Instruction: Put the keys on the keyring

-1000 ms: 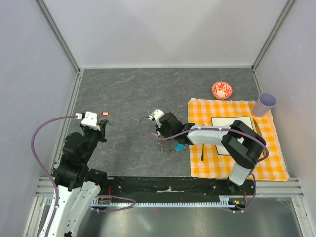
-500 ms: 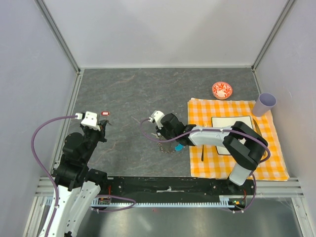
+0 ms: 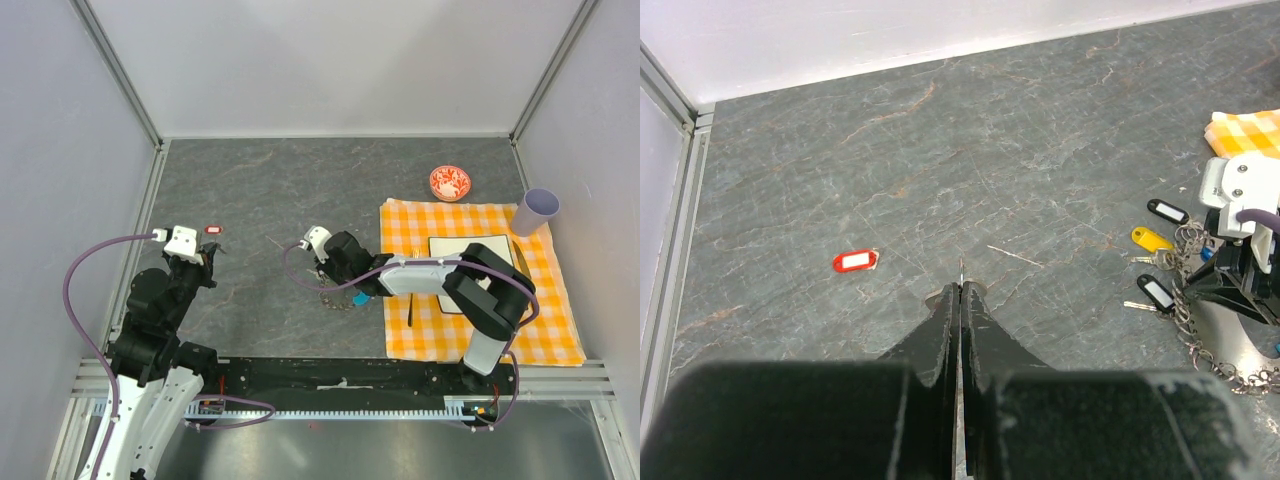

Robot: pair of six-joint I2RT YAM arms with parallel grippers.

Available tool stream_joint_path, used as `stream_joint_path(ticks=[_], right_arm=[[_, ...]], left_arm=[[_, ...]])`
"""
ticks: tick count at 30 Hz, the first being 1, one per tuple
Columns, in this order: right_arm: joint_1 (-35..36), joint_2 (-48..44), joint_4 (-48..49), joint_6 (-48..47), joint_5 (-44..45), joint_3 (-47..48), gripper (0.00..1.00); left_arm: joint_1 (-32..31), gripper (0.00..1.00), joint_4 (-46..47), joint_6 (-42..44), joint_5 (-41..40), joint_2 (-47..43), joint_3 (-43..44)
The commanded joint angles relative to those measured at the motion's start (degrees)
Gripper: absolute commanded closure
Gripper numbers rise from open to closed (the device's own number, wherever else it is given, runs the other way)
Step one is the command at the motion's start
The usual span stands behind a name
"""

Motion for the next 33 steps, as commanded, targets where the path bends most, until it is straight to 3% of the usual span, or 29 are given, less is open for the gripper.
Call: stream_joint_path(ticks=[1, 7, 21, 33], right_arm=[[0.3, 0.5, 2.2, -0.6, -0.3, 0.1, 0.82], [0.3, -2.2, -1.7, -2.4, 1.0, 1.2, 1.0], [0.3, -3.6, -3.8, -0.7, 5.4, 1.7, 1.0], [0.2, -0.3, 2.8, 2.2, 8.1, -0.9, 0.95]], left_arm=[[-0.1, 0.98, 2.5, -1.6, 0.7, 0.2, 0.0], [0.0, 0.98, 2.4, -1.5, 0.8, 0.2, 0.1], [-0.1, 0.98, 2.5, -1.5, 0.8, -0.3, 0.0], [-0.1, 0.98, 2.4, -1.6, 0.7, -0.3, -0.1]])
